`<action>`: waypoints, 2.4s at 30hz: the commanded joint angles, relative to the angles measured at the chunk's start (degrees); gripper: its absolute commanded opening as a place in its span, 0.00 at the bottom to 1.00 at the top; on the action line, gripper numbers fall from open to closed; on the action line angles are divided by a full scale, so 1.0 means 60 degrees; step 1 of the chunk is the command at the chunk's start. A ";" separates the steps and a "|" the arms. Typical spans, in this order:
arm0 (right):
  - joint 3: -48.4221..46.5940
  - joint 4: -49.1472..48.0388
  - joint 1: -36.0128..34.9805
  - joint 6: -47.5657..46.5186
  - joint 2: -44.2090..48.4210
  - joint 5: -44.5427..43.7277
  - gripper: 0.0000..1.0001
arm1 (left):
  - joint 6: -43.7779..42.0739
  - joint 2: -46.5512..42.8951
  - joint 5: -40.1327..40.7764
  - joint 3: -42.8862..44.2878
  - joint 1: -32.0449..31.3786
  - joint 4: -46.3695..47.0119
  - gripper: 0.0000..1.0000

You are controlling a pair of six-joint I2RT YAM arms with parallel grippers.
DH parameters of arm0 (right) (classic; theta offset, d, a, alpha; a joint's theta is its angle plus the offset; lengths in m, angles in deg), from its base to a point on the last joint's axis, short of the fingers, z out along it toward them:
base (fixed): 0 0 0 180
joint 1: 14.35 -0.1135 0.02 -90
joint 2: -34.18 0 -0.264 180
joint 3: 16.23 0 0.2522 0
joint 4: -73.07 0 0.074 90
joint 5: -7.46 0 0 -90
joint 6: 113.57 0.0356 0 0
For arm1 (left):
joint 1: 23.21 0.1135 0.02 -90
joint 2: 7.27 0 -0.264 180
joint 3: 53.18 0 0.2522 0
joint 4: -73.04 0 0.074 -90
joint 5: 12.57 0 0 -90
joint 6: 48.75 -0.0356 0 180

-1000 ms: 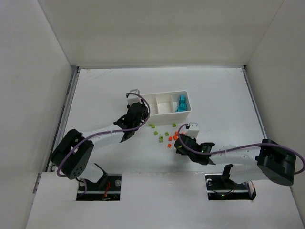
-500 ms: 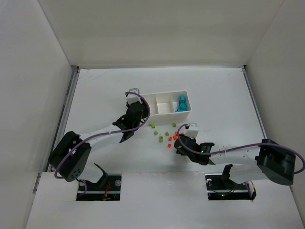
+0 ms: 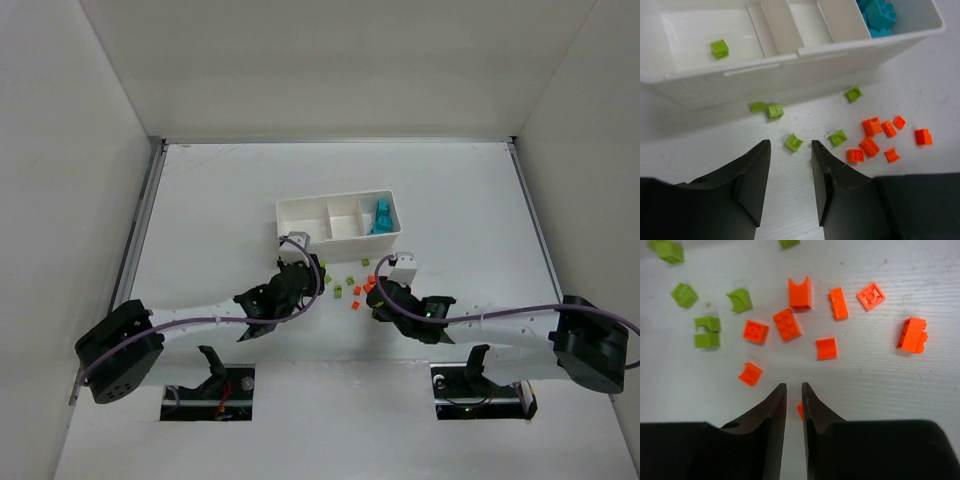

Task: Sort the legos into containers by color

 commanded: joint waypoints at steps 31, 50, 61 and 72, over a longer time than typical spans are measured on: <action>-0.0606 0.0568 -0.0046 -0.0939 -0.0433 0.0756 0.46 | 0.0805 0.0404 0.0664 -0.0500 -0.1142 0.0659 0.37; -0.1380 0.0409 0.0582 -0.1757 0.0649 0.0682 0.19 | 0.0819 0.0257 0.0268 -0.0412 -0.1156 0.0600 0.36; -0.4222 -0.2316 0.2926 -0.4015 -0.1574 0.1633 0.20 | 0.1127 0.0227 0.0620 -0.0515 -0.1419 0.0498 0.34; -0.4974 -0.3443 0.3367 -0.4089 -0.3015 0.1693 0.53 | 0.1010 0.1633 0.1220 0.0203 -0.1771 0.0644 0.34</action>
